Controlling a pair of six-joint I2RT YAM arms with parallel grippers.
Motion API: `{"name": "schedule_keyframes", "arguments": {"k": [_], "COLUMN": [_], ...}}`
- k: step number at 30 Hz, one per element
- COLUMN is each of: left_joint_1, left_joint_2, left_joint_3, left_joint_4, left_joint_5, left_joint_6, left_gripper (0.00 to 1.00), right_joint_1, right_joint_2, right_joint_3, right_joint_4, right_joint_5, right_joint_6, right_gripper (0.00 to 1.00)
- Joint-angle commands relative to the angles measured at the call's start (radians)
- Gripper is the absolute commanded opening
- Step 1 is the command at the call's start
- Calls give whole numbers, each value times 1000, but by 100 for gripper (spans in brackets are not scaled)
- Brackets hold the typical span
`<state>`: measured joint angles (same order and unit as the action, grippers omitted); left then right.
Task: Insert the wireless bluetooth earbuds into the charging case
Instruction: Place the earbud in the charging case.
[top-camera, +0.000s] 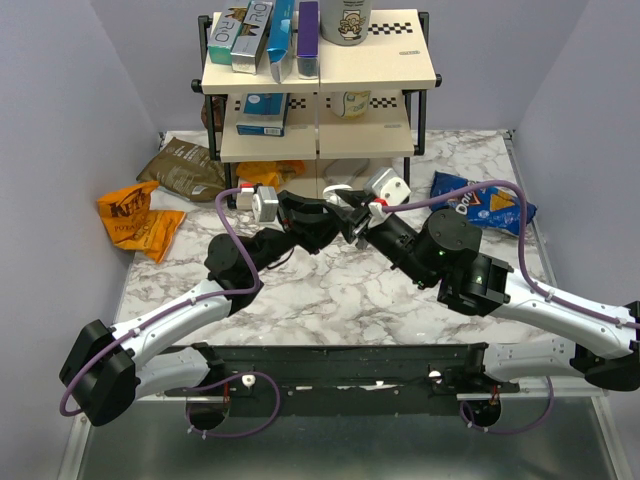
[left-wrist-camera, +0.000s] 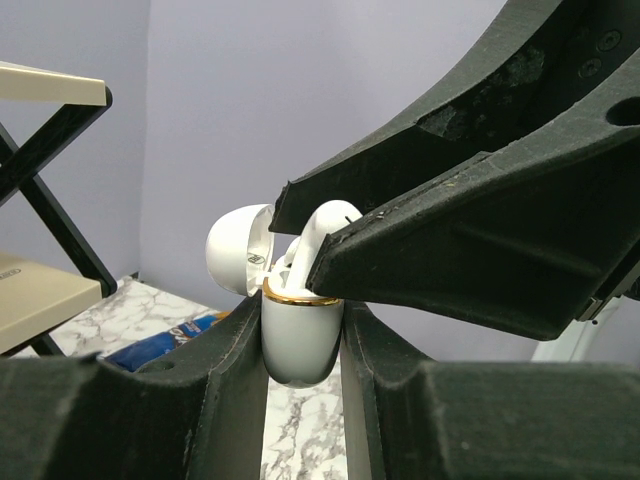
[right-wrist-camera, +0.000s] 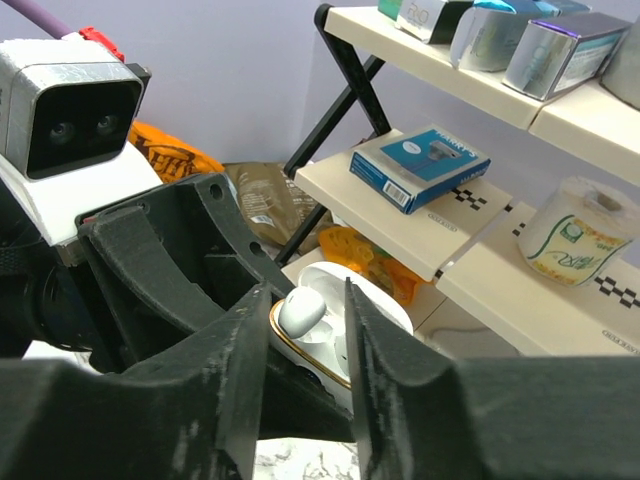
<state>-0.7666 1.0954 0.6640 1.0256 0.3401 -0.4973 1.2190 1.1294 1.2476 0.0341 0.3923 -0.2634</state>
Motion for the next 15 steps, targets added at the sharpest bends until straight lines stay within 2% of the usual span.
{"name": "schedule_keyframes", "arguments": {"k": [1,6,15], "left_joint_1": [4,4,4], "left_joint_2": [-11,-11,-9], "left_joint_3": [32,28,17], "left_joint_4": [30,31,42], "left_joint_5": [-18,-19,-26], "left_joint_6": [5,9,11], "left_gripper": [0,0,0], "right_joint_1": [11,10,11], "right_joint_2": [-11,-32,-79], "right_joint_3": [24,67,107], "right_joint_4": [-14,-17,-28], "right_joint_5": [29,33,42], "right_joint_6": [13,42,56], "right_gripper": [46,55,59]}}
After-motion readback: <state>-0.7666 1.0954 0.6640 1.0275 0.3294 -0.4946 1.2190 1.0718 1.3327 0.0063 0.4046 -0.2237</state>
